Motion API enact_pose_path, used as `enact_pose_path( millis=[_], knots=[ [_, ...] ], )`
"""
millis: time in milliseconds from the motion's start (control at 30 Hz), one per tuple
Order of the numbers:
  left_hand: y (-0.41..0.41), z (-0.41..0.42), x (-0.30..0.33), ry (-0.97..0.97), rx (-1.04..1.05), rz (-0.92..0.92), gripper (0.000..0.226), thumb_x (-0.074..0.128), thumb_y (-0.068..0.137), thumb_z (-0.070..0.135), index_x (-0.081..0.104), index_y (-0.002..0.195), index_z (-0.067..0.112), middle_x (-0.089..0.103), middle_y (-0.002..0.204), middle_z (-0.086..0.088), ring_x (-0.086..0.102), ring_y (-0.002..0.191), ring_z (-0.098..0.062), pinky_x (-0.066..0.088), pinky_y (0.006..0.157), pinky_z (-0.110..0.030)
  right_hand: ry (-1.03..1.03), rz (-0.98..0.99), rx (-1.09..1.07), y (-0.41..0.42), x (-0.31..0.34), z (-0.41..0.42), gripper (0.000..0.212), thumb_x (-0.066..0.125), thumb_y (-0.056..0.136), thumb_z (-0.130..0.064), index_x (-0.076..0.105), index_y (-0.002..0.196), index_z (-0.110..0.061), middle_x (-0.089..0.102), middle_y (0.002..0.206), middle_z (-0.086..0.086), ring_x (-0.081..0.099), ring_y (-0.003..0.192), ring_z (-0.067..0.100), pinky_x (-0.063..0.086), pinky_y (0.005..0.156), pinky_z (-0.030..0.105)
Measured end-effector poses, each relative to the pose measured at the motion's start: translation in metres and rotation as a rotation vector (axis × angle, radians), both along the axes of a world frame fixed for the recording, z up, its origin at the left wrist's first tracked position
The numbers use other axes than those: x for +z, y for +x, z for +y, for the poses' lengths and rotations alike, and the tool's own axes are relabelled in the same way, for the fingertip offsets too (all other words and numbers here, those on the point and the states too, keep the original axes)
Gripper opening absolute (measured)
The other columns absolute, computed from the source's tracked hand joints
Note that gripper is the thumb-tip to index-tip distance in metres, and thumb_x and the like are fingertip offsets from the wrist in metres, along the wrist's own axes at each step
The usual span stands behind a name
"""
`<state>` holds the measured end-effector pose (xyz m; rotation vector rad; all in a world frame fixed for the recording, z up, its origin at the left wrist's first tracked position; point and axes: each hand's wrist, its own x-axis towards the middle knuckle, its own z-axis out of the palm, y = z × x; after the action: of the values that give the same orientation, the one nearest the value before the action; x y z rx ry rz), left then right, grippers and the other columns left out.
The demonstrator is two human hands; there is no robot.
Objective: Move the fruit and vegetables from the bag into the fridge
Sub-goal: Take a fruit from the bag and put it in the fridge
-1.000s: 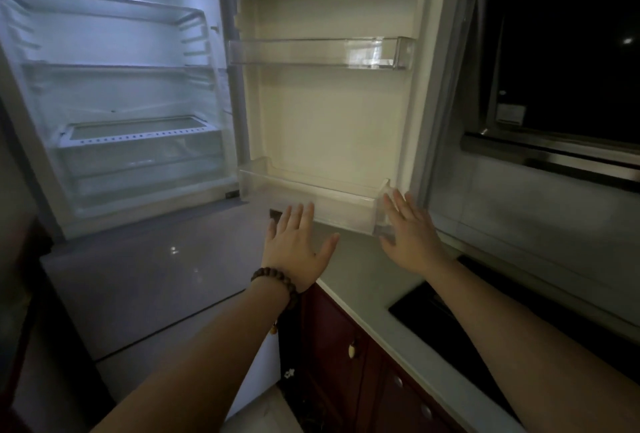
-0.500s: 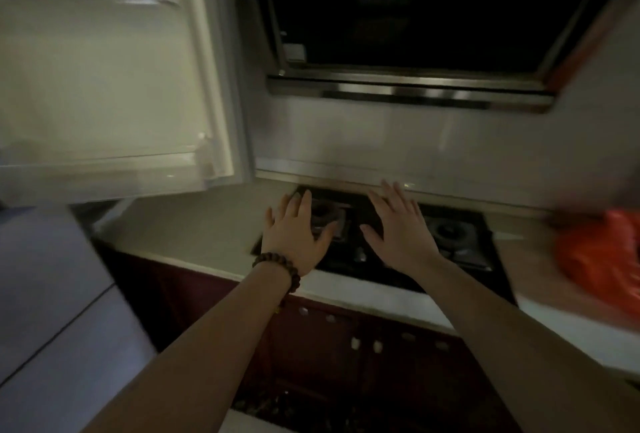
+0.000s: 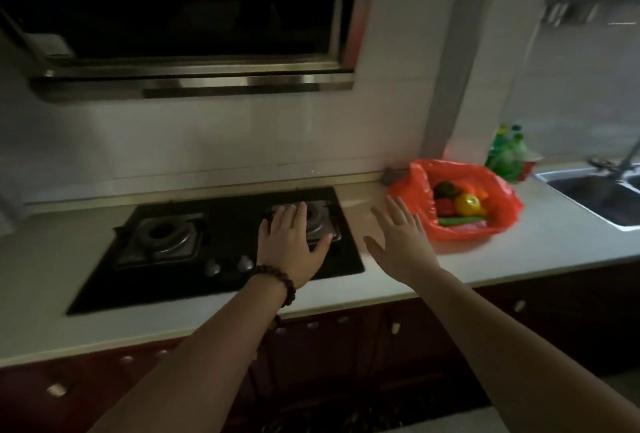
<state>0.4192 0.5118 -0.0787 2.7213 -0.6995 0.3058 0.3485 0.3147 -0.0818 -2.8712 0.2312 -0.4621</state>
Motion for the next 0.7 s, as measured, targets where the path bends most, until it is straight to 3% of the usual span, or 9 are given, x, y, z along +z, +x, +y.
enact_pose_path(
  millis=[367, 700],
  knots=[
    [0.022, -0.246, -0.030, 0.019, -0.150, 0.009, 0.078, 0.035, 0.088, 0.062, 0.014, 0.149, 0.017, 0.019, 0.156, -0.005, 0.012, 0.144, -0.020, 0.009, 0.117, -0.042, 0.064, 0.049, -0.190, -0.027, -0.042, -0.232, 0.058, 0.048, 0.092, -0.045, 0.032, 0.144, -0.024, 0.014, 0.158, 0.006, 0.000, 0.146, 0.026, 0.011, 0.118, 0.050],
    [0.051, -0.395, -0.058, 0.059, -0.323, 0.070, 0.075, 0.044, 0.087, 0.057, 0.021, 0.147, 0.020, 0.023, 0.154, -0.001, 0.015, 0.143, -0.019, 0.013, 0.117, -0.045, 0.151, 0.097, -0.241, -0.004, -0.074, -0.342, 0.056, 0.051, 0.091, -0.042, 0.035, 0.142, -0.025, 0.020, 0.156, 0.005, 0.007, 0.146, 0.027, 0.017, 0.117, 0.048]
  ],
)
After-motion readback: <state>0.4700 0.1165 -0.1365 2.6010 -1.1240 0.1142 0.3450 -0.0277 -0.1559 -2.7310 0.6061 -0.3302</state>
